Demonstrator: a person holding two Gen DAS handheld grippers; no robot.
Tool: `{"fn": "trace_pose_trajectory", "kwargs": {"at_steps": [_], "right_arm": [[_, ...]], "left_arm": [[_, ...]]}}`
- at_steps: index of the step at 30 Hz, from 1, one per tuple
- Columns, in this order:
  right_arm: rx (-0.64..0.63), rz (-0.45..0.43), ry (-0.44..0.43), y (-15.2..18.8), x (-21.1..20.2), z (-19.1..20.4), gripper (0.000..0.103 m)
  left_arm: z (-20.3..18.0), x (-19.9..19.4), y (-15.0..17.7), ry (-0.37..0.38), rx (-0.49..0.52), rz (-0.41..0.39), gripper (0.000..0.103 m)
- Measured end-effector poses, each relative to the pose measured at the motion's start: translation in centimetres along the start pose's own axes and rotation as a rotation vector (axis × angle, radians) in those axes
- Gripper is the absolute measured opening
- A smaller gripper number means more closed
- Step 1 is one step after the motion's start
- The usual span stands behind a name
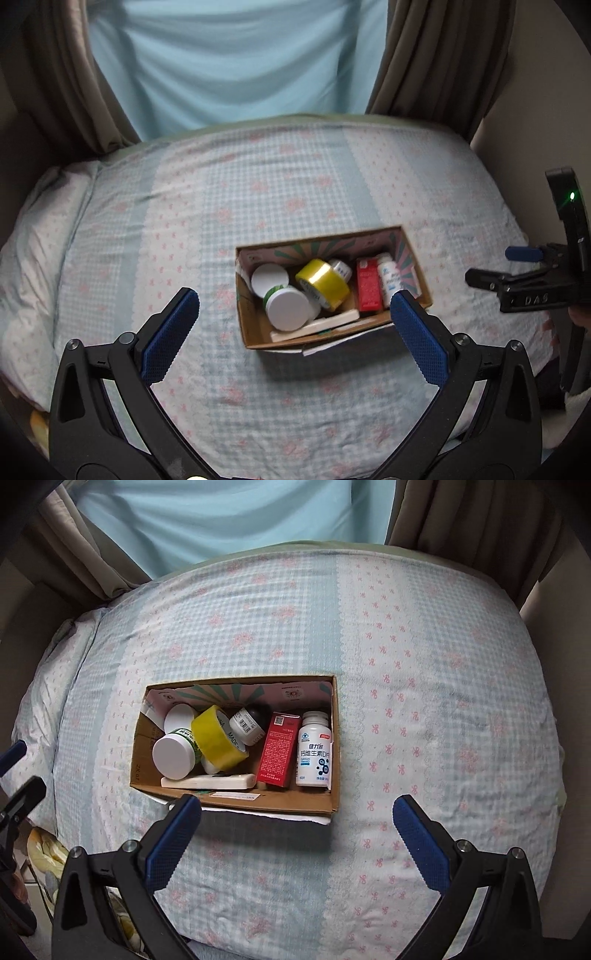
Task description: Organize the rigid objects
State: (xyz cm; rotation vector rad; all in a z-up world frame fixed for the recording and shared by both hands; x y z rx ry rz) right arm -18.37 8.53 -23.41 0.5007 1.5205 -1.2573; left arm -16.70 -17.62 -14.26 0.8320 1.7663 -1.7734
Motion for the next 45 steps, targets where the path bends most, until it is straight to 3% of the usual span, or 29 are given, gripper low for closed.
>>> {"fn": "trace_pose_trajectory", "kwargs": {"at_steps": [7, 11, 15, 25, 45], "right_arm": [[-0.011, -0.287, 0.053, -2.1, -14.8, -1.2, 0.103], [0.006, -0.444, 0.079, -2.1, -21.8, -1.7, 0.103], [0.0, -0.547, 0.121, -1.2, -25.8, -2.1, 0.103], [0.004, -0.567, 0.169, 1.0, -26.5, -3.2, 0.103], [0.004, -0.595, 0.163, 0.8, -26.6, -3.9, 0.103]], "left_arm": [[-4.1, -10.6, -5.5, -0.021, -0.058, -0.262, 0.103], [-6.5, -13.7, -6.3, -0.046, -0.02, -0.331, 0.103], [-7.6, -15.0, -5.7, -0.024, -0.051, -0.351, 0.103], [-10.1, -15.5, -3.3, -0.021, -0.052, -0.353, 0.103], [-11.0, -15.8, -3.8, -0.02, -0.048, -0.379, 0.103]]}}
Point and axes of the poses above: each gripper's, at about its wrist camera, not at the fingertips, and x roughly the way its jaws point, z to its left, y to its underside, the point moved 1 cm from there along x, roughly the way its jaws point, and after that the axes turned 9 degrees about -z, right-handed, at the moved point
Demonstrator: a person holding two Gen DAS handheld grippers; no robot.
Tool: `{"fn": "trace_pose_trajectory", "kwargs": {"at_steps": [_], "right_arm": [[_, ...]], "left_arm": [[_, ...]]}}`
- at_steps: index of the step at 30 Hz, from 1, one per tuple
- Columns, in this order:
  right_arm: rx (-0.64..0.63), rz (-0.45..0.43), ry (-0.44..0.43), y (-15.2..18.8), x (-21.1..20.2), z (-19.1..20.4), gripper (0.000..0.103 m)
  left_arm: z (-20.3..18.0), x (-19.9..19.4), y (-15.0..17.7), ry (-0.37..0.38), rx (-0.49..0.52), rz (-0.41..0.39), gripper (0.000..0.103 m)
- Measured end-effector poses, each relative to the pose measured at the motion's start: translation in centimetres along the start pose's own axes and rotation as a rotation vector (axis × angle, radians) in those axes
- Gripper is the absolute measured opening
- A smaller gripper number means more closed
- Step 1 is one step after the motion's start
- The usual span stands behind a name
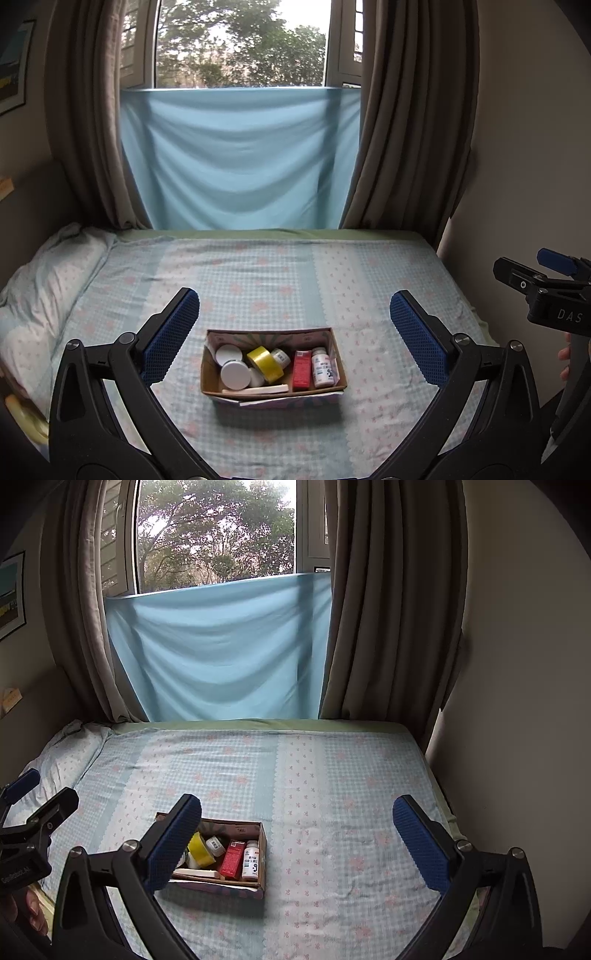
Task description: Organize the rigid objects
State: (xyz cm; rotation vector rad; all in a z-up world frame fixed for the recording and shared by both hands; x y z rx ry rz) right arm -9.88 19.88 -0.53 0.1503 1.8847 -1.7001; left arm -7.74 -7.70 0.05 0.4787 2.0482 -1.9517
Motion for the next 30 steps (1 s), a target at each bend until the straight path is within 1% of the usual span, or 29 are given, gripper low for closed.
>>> {"fn": "trace_pose_trajectory", "kwargs": {"at_steps": [19, 30], "right_arm": [[0.02, -0.011, 0.018, -0.1, -0.5, -0.52, 0.103], [0.026, -0.02, 0.02, -0.26, -0.56, -0.74, 0.103]], "left_arm": [[-0.36, -0.19, -0.1, 0.033, 0.004, -0.004, 0.103], [-0.35, -0.63, 0.08, 0.022, 0.005, -0.013, 0.103]]}}
Point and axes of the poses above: each gripper's, at about its wrist camera, not at the fingertips, and x roughly the way its jaws point, z to its left, y to its underside, the point moved 1 cm from there along x, roughly the way its jaws point, and after that the axes turned 9 degrees about -z, right-handed, at the moved point
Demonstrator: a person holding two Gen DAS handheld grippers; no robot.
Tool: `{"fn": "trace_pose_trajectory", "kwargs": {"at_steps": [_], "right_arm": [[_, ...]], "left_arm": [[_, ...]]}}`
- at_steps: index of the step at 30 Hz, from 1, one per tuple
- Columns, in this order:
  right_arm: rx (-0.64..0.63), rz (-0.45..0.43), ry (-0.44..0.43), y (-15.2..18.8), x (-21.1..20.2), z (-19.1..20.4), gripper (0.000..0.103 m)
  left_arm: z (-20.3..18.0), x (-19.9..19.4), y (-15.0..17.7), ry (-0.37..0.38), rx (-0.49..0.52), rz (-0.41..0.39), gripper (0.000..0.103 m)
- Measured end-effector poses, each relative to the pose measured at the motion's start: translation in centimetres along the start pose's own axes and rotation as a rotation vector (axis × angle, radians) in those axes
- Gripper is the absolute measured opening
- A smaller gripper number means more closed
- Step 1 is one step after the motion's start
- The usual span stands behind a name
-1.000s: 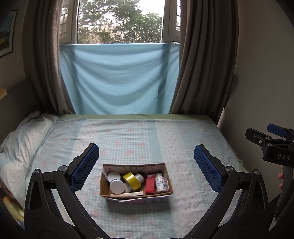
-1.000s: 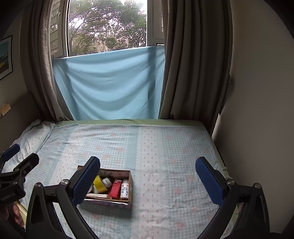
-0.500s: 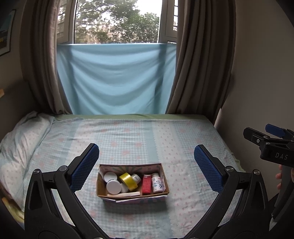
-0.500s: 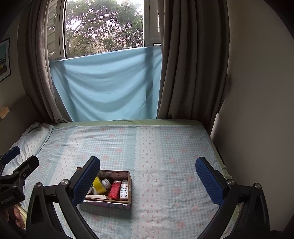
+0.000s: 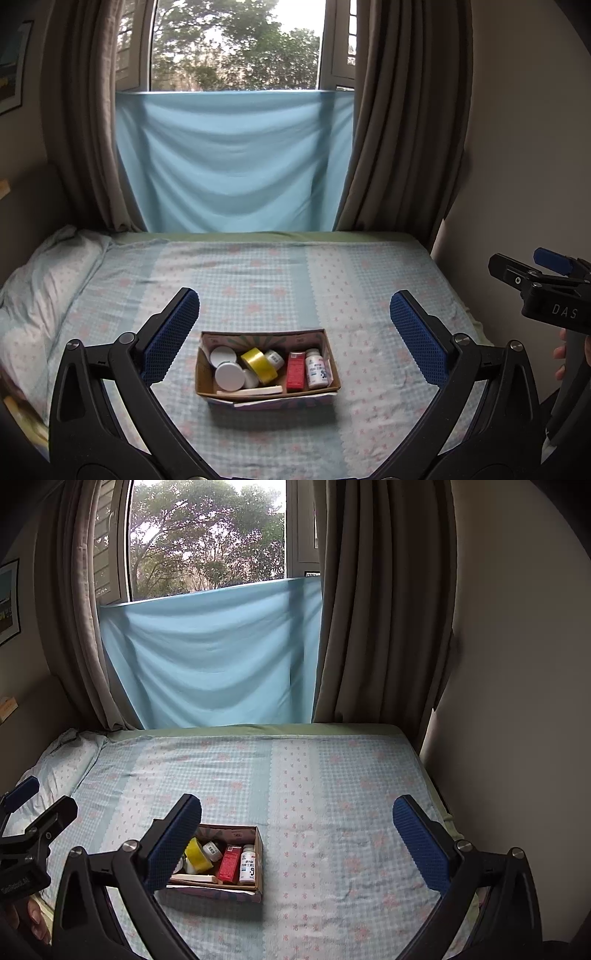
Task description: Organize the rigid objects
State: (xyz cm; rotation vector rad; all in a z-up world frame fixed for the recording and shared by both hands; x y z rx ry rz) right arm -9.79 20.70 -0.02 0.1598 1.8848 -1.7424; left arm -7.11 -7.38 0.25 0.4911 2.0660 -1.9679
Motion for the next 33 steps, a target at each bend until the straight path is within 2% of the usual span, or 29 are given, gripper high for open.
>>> {"fn": "trace_pose_trajectory", "kwargs": {"at_steps": [24, 33], "right_arm": [[-0.007, -0.012, 0.003, -0.2, -0.2, 0.6, 0.103], [-0.002, -0.013, 0.002, -0.1, -0.2, 0.7, 0.103]], "left_arm": [[-0.1, -0.7, 0.0, 0.007, 0.013, -0.028, 0.103], [-0.6, -1.4, 0.1, -0.027, 0.038, -0.056, 0.103]]}}
Point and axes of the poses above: each gripper's, at about its wrist camera, not at the fingertips, and x roughly the way its jaws point, z to its left, y to its underside, the point moved 1 cm from there along x, roughly the way its jaws point, and after that the axes turned 9 degrees about -z, right-handed, at the moved point
